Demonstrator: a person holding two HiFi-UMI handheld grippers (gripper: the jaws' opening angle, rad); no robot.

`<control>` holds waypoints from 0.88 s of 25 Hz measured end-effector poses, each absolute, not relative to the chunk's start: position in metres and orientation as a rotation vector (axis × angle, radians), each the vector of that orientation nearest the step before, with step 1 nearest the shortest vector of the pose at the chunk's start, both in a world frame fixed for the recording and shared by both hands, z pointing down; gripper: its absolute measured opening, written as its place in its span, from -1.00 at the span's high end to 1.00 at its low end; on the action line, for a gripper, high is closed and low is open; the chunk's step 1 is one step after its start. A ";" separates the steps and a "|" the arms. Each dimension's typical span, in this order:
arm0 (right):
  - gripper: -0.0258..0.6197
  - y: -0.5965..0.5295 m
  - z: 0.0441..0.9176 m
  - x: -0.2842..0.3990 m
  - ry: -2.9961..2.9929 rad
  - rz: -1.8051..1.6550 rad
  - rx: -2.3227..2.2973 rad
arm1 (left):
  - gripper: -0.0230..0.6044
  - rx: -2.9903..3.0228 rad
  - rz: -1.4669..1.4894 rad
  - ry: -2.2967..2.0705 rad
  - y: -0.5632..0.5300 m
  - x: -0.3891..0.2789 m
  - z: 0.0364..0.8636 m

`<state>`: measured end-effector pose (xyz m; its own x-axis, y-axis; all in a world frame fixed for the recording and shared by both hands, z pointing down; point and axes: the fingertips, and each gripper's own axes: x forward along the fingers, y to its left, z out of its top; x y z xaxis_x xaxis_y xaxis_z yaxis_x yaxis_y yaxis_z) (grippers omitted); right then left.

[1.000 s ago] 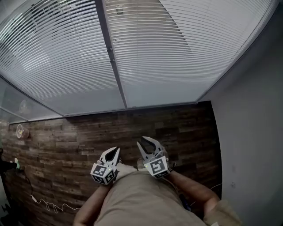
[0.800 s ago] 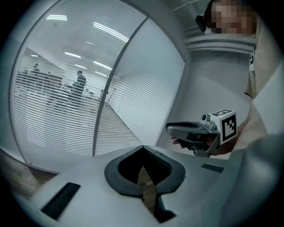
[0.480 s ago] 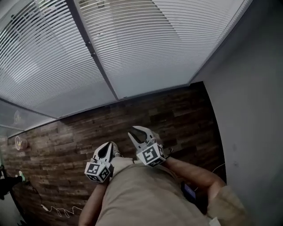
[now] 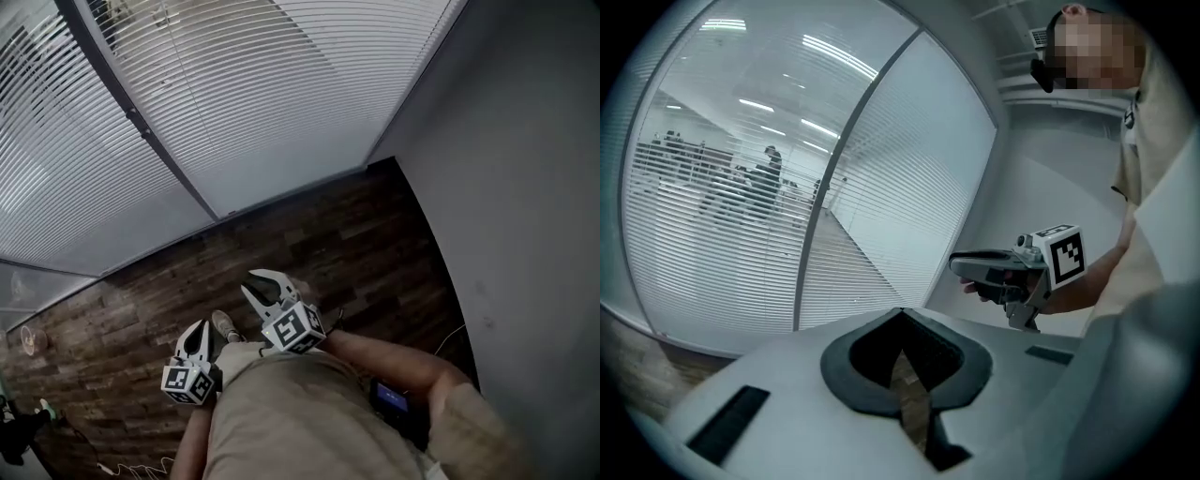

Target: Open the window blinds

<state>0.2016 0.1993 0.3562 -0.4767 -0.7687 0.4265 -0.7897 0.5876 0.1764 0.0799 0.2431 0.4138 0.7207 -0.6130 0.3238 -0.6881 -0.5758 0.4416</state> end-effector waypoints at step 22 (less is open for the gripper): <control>0.70 0.201 0.365 0.188 -2.374 0.059 1.236 | 0.89 2.364 0.187 -0.953 0.234 0.080 0.429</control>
